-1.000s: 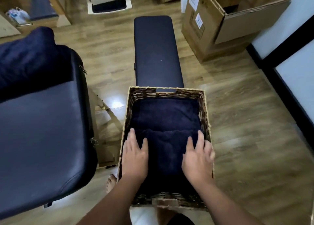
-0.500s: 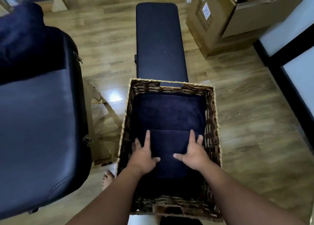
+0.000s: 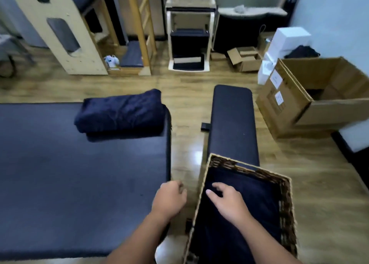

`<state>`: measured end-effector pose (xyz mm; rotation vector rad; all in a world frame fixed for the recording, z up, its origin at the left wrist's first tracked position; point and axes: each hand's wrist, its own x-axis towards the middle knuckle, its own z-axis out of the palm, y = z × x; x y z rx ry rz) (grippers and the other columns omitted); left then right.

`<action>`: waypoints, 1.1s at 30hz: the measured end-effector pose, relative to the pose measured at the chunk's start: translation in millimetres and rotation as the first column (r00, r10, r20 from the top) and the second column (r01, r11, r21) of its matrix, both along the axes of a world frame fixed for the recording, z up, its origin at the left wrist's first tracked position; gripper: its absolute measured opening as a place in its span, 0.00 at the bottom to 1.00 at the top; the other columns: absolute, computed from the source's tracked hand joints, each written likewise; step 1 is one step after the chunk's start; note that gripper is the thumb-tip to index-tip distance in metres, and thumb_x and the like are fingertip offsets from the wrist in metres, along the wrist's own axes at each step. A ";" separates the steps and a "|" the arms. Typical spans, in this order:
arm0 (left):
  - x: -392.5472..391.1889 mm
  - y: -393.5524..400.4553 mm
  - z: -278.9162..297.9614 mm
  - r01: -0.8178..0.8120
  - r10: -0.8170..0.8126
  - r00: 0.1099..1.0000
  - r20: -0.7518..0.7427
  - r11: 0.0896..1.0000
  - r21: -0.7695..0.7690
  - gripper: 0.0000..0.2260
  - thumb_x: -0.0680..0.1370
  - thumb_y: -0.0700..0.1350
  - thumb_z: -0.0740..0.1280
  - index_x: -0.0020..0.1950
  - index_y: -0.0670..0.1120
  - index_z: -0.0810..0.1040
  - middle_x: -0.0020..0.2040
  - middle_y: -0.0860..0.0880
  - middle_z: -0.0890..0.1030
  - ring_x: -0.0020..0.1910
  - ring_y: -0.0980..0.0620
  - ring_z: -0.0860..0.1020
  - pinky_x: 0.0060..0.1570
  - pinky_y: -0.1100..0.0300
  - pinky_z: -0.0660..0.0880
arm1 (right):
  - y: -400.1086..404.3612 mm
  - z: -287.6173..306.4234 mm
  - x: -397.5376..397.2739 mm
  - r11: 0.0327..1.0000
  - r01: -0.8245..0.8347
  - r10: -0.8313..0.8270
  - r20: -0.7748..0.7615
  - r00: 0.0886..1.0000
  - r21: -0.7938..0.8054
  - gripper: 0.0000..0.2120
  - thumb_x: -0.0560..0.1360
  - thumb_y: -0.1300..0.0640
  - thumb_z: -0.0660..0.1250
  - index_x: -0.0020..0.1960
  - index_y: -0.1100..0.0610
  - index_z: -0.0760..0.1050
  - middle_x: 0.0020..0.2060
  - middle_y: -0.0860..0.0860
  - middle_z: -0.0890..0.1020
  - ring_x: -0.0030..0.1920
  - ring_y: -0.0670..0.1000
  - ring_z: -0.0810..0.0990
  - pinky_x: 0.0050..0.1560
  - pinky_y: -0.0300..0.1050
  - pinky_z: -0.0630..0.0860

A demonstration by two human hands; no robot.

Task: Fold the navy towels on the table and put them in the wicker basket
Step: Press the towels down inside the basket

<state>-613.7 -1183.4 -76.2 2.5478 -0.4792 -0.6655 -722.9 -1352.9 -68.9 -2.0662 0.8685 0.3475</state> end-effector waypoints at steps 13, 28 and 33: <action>308.1 164.2 61.0 -0.248 0.236 0.927 0.291 0.969 0.006 0.23 0.81 0.53 0.64 0.76 0.51 0.69 0.73 0.41 0.69 0.71 0.39 0.67 0.67 0.48 0.68 | 79.1 60.8 305.4 0.969 -0.108 0.164 0.245 0.956 -0.224 0.29 0.79 0.44 0.66 0.77 0.50 0.67 0.73 0.49 0.72 0.73 0.52 0.69 0.69 0.47 0.67; 403.2 157.6 -10.2 -0.231 0.231 0.973 -0.009 0.973 0.023 0.34 0.67 0.70 0.64 0.72 0.75 0.59 0.70 0.46 0.73 0.69 0.42 0.70 0.66 0.42 0.72 | 70.8 -3.8 416.9 0.983 -0.006 0.014 0.039 0.999 -0.185 0.44 0.74 0.42 0.72 0.81 0.40 0.51 0.70 0.48 0.75 0.70 0.58 0.72 0.66 0.51 0.72; 365.8 153.6 -7.7 -0.245 0.245 0.970 0.005 0.968 0.048 0.31 0.72 0.65 0.68 0.75 0.69 0.64 0.67 0.47 0.77 0.67 0.44 0.74 0.63 0.44 0.75 | 73.7 2.9 376.7 0.956 -0.061 0.060 -0.014 0.998 -0.288 0.39 0.78 0.42 0.69 0.81 0.39 0.50 0.67 0.50 0.77 0.68 0.58 0.73 0.52 0.47 0.70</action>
